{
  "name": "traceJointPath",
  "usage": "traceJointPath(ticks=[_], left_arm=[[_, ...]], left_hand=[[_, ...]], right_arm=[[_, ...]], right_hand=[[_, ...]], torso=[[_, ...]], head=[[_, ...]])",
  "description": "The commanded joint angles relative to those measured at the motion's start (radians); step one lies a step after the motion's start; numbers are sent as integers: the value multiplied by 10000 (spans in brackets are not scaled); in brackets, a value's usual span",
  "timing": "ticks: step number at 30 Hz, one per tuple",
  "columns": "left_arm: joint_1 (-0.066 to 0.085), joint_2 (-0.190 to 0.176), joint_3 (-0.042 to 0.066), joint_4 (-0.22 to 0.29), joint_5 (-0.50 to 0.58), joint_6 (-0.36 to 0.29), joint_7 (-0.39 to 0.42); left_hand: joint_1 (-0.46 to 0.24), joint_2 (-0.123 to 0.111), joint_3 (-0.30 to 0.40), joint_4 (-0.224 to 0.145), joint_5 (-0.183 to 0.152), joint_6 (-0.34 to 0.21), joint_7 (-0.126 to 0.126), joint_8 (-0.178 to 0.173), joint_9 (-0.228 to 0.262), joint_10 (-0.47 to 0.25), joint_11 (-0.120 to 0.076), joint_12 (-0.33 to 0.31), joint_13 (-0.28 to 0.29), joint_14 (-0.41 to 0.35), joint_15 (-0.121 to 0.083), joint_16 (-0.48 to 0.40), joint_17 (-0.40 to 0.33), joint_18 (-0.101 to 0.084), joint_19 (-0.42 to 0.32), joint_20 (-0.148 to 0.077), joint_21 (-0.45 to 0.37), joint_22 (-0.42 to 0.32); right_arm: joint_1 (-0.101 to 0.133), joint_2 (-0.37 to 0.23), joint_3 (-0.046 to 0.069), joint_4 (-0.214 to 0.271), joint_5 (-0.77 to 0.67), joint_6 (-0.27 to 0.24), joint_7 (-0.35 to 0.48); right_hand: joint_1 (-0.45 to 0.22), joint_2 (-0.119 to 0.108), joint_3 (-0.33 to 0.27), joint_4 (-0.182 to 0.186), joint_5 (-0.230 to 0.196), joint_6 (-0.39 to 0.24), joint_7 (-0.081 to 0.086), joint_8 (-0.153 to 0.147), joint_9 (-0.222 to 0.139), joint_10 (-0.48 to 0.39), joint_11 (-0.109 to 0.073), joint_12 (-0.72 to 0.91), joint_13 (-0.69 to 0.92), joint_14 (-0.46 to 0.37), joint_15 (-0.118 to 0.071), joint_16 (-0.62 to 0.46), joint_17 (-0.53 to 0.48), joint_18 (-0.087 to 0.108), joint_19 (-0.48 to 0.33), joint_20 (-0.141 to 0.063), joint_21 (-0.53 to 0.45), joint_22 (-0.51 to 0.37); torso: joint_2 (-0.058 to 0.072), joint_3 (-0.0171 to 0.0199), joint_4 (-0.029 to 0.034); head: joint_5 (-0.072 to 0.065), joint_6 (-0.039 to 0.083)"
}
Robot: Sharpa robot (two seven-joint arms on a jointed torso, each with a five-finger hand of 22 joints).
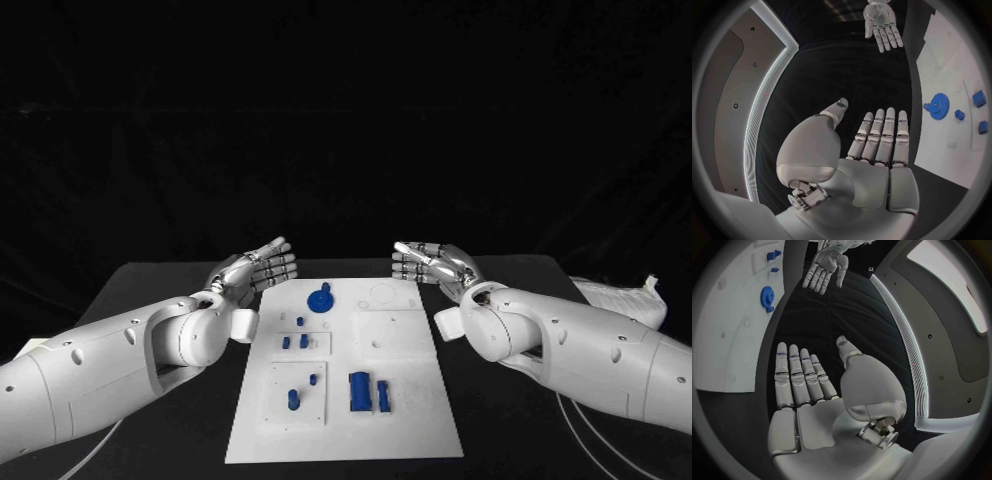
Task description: Assemble the parts on the task board
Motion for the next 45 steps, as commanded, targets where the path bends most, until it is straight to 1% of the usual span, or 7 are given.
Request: traceJointPath(ticks=[1, 5, 6, 7, 14, 16, 45], left_arm=[[-51, 0, 49, 268, -206, -735, 259], [-194, -48, 126, 760, -437, -1777, 554], [-233, -61, 147, 895, -501, -2064, 635], [-275, -75, 169, 1039, -569, -2368, 721], [-537, -163, 309, 1942, -994, -4284, 1262], [-591, -181, 338, 2128, -1081, -4678, 1374], [-694, -216, 393, 2481, -1247, -5426, 1585]], left_hand=[[-3122, 381, -919, -103, -515, -2324, -432, -244, -215, -2381, -413, -373, -204, -2249, -358, -557, -981, -481, -1934, -637, -283, -707], [-4189, 381, -1233, -103, -515, -3121, -579, -244, -215, -3197, -556, -1195, -204, -3018, -1126, -740, -981, -634, -2595, -860, -283, -948], [-4435, 381, -1308, -103, -515, -3304, -613, -244, -215, -3384, -587, -1195, -204, -3193, -1126, -786, -981, -680, -2750, -906, -283, -1004], [-4644, 381, -1364, -103, -515, -3458, -641, -244, -215, -3543, -1294, -1195, -204, -3345, -1126, -817, -981, -680, -2878, -950, -283, -1051], [-5854, 381, -1719, -103, -515, -4361, -1350, -244, -215, -4467, -1294, -1195, -204, -4217, -1126, -1726, -981, -785, -3629, -1197, -283, -1327], [-6156, 381, -1811, -103, -515, -4582, -1350, -244, -215, -4695, -1294, -1195, -204, -4432, -1126, -1726, -981, -1549, -3815, -1261, -283, -1394], [-8689, 381, -2879, -103, -515, -6499, -1350, -244, -215, -6647, -1294, -1195, -204, -6271, -1126, -1726, -981, -1549, -5363, -1999, -283, -2219]], right_arm=[[26, -45, -55, 329, 410, -762, 413], [61, -161, -232, 988, 1020, -1805, 939], [71, -192, -280, 1165, 1184, -2086, 1081], [80, -221, -325, 1330, 1337, -2347, 1212], [124, -365, -544, 2142, 2090, -3635, 1863], [131, -387, -579, 2271, 2209, -3838, 1965], [136, -404, -604, 2362, 2294, -3983, 2039]], right_hand=[[-3159, 37, -388, -56, -388, -2199, -404, -204, -337, -2470, -384, -207, -366, -2578, -864, -214, -526, -482, -2504, -547, -445, -266], [-4239, 37, -502, -56, -1209, -2952, -542, -204, -1052, -3313, -1205, -207, -1147, -3461, -864, -214, -708, -634, -3360, -734, -445, -266], [-4488, 37, -1223, -56, -1209, -3125, -1267, -204, -1052, -3510, -1205, -207, -1147, -3665, -864, -214, -748, -679, -3559, -776, -445, -266], [-4699, 37, -1223, -56, -1209, -3273, -1267, -204, -1052, -3669, -1205, -207, -1147, -3836, -864, -214, -784, -679, -3727, -812, -445, -266], [-5924, 37, -1223, -56, -1209, -4127, -1267, -204, -1052, -4633, -1205, -207, -1147, -4837, -864, -214, -1654, -787, -4696, -1708, -445, -266], [-6229, 37, -1223, -56, -1209, -4340, -1267, -204, -1052, -4870, -1205, -207, -1147, -5084, -864, -214, -1654, -1538, -4933, -1708, -445, -266], [-8962, 37, -1223, -56, -1209, -6898, -1267, -204, -1052, -7005, -1205, -207, -1147, -7316, -864, -214, -1654, -1538, -7108, -1708, -445, -266]], torso=[[-330, 34, -103], [-530, 56, -165], [-548, 58, -171], [-556, 58, -173], [-557, 58, -174], [-557, 58, -174], [-557, 58, -174]], head=[[200, 268], [342, 455], [354, 472], [360, 480], [360, 480], [360, 480], [360, 480]])
